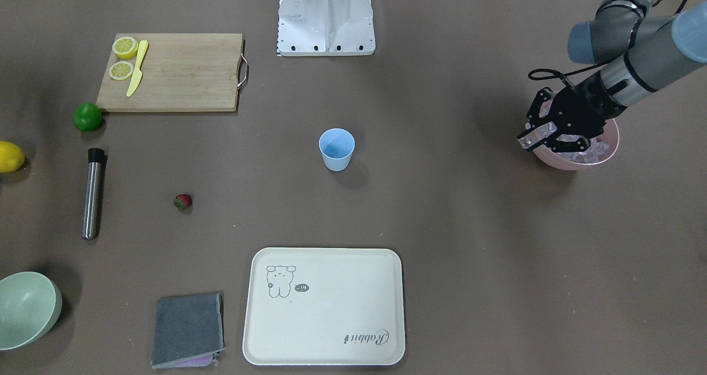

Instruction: Mash ice and strawberries in cup

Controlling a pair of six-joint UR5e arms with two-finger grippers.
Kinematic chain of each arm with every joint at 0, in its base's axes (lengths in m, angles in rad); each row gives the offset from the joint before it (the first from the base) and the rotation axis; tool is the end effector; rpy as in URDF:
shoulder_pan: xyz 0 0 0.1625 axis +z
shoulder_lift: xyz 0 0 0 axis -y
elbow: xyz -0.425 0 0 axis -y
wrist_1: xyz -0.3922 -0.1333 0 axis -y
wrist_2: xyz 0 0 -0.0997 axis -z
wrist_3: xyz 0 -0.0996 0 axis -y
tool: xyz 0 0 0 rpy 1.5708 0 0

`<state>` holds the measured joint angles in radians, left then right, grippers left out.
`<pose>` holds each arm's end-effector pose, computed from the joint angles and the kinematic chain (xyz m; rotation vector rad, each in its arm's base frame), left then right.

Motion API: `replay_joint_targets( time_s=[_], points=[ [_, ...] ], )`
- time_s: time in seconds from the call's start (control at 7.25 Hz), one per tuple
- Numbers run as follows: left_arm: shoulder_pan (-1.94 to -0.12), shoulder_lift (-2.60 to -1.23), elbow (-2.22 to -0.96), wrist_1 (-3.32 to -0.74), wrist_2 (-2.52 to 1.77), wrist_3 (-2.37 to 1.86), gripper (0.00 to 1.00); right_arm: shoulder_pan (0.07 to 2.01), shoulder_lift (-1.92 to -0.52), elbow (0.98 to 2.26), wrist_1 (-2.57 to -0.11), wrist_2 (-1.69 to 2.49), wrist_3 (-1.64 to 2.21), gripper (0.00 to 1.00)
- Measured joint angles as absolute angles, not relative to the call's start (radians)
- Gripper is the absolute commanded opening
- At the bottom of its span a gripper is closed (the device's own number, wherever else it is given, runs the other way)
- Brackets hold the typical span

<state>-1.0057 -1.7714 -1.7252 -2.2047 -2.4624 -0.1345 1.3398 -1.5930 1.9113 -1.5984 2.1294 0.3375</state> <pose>0.2525 -0.5024 0.3937 0.5988 1.1073 0.8131 -0.0322 -0.4884 0.5170 0.1162 -0.6116 0.0219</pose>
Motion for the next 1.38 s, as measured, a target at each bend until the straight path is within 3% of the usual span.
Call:
replay_joint_targets(
  time_s=[0.83,1.38],
  points=[
    [-0.807,-2.045,-1.689,-2.215,-2.274,-0.590,0.00,1.333,-1.588,1.914,-1.598,2.130,0.339,1.00],
    [-0.700,-2.126,-1.666,-2.216,-2.141,-0.701,0.00,1.333,-1.588,1.917,-1.598,2.119,0.338,1.00]
  ],
)
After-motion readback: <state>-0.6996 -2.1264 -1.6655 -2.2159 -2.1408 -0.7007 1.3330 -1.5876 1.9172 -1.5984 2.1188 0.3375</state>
